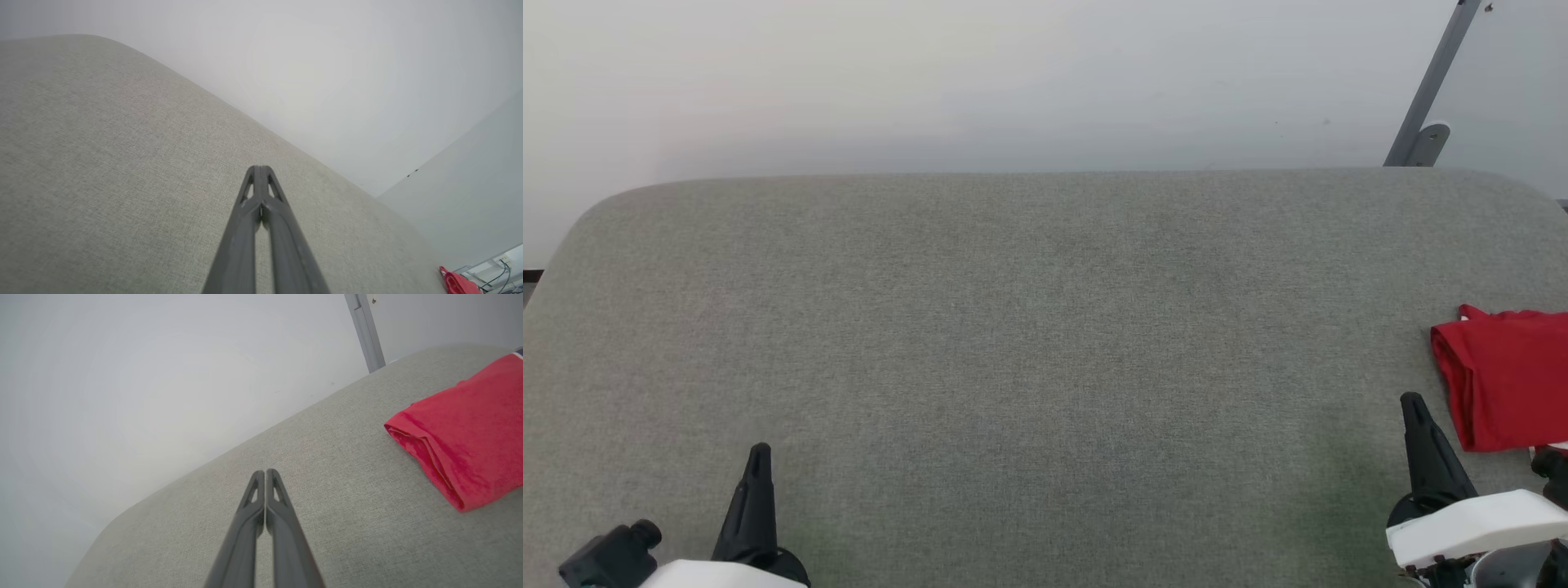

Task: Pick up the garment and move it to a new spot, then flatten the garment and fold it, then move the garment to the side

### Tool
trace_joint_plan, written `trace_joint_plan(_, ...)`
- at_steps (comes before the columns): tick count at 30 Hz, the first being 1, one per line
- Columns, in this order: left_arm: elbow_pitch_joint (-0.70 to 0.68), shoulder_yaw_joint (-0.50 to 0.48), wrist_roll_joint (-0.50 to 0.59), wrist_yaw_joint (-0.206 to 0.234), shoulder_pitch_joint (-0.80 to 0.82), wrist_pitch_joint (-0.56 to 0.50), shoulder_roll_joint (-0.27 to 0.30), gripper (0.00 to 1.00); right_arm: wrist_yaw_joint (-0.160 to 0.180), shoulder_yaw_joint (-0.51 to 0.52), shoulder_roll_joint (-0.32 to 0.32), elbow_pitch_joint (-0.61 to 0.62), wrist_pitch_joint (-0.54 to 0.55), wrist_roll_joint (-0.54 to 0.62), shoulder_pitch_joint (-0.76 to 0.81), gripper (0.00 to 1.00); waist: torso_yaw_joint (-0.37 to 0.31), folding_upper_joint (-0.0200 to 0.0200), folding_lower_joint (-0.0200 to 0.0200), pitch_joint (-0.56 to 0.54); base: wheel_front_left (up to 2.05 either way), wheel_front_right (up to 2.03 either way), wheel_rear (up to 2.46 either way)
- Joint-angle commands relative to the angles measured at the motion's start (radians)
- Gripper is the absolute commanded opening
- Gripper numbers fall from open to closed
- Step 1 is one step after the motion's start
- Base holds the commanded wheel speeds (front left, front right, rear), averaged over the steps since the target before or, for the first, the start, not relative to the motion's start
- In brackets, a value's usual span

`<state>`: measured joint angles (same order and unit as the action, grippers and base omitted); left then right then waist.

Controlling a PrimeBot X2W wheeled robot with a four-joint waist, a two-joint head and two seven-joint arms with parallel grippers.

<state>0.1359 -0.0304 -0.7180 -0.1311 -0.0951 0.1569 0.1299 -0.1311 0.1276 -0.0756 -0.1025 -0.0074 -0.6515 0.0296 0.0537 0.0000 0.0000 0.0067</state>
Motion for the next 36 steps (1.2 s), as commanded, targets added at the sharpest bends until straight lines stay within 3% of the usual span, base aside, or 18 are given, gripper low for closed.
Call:
trace_joint_plan(1,-0.008,-0.006,-0.042,0.0,0.032,-0.008,0.005,0.0,0.0,-0.001,-0.002,0.007,0.005,-0.04,-0.026,0.0,-0.001,0.0,0.0,0.0,0.0,0.0,0.0)
trace_joint_plan(36,0.044,-0.028,-0.451,0.0,0.114,-0.118,-0.023,0.0,0.0,-0.007,0.011,-0.061,0.059,-0.466,-0.082,0.0,-0.02,0.0,0.0,-0.001,0.0,0.0,0.0)
